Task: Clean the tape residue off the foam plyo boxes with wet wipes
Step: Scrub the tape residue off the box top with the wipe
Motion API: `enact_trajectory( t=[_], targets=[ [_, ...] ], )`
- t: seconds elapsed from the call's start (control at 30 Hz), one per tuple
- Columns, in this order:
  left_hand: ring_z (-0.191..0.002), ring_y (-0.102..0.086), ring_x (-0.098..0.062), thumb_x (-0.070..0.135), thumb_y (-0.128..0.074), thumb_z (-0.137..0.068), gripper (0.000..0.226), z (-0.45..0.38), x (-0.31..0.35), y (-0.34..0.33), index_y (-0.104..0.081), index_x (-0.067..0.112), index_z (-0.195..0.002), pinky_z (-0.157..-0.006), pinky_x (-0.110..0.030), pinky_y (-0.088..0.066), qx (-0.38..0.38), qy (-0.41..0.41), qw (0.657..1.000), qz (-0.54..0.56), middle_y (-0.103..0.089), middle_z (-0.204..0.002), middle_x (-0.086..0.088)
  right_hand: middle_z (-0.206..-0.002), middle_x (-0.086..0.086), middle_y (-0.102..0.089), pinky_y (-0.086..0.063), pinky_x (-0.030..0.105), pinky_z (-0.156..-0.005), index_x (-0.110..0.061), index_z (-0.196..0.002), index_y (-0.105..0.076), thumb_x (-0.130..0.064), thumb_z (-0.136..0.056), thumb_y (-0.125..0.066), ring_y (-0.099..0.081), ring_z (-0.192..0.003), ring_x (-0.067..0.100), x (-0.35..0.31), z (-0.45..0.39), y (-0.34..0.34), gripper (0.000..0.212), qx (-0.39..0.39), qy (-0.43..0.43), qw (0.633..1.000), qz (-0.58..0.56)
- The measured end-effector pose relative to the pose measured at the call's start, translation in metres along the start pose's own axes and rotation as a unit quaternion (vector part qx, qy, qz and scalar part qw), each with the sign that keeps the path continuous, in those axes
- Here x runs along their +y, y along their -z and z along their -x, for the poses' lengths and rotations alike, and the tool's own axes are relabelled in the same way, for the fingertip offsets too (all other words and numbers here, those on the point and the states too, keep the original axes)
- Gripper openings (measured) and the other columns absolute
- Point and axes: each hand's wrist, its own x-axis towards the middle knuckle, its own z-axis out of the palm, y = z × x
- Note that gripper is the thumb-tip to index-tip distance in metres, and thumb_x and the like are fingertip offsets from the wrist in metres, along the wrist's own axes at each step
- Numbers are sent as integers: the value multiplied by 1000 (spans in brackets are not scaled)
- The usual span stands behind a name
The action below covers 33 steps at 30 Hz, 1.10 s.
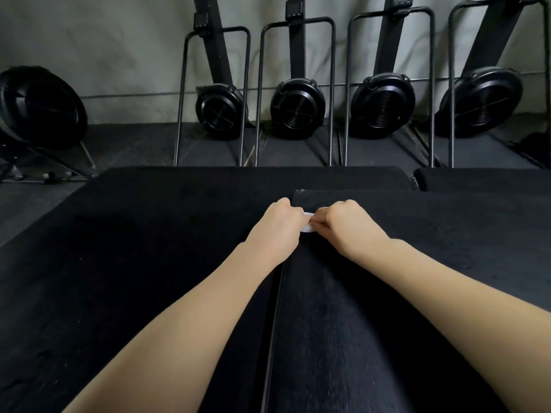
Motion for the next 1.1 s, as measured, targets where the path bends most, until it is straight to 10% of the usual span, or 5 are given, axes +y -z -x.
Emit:
enact_trajectory(
  t=[0.57, 0.8, 0.93, 1.1],
  targets=[
    [-87, -51, -28, -3, -47, -82, 37, -110, -3, -16, -37, 25, -60, -64, -34, -38, -14, 12, 999, 49, -37, -73, 0, -90, 12, -64, -51, 37, -65, -14, -84, -69, -21, -97, -57, -58, -76, 30, 60, -86, -12, 19, -9, -85, 996, -16],
    [-95, -56, -29, 1, -46, -91, 40, -75, 29, -11, -68, 21, -118, -71, -34, -43, 0, -61, 996, 70, -50, -86, -6, -79, 8, -63, -48, 35, -70, -11, -81, -68, -33, -100, -50, -59, -78, 32, 57, -21, 26, 34, -50, -70, 996, -29],
    [-82, -51, -25, -5, -43, -82, 33, -51, 25, -24, -62, 21, -93, -72, -39, -51, -13, -99, 994, 48, -47, -77, -1, -76, 8, -66, -48, 38, -69, -12, -82, -71, -34, -100, -56, -53, -68, 25, 51, 13, 35, 32, -51, -27, 996, -61],
    [-94, -52, -21, -3, -43, -90, 34, -57, 35, -19, -62, 17, -110, -66, -29, -34, 30, -106, 994, 3, -49, -83, -1, -80, 9, -67, -49, 41, -74, -5, -84, -69, -34, -101, -57, -59, -77, 30, 57, 2, 20, 36, -10, -22, 999, -28]
  ],
)
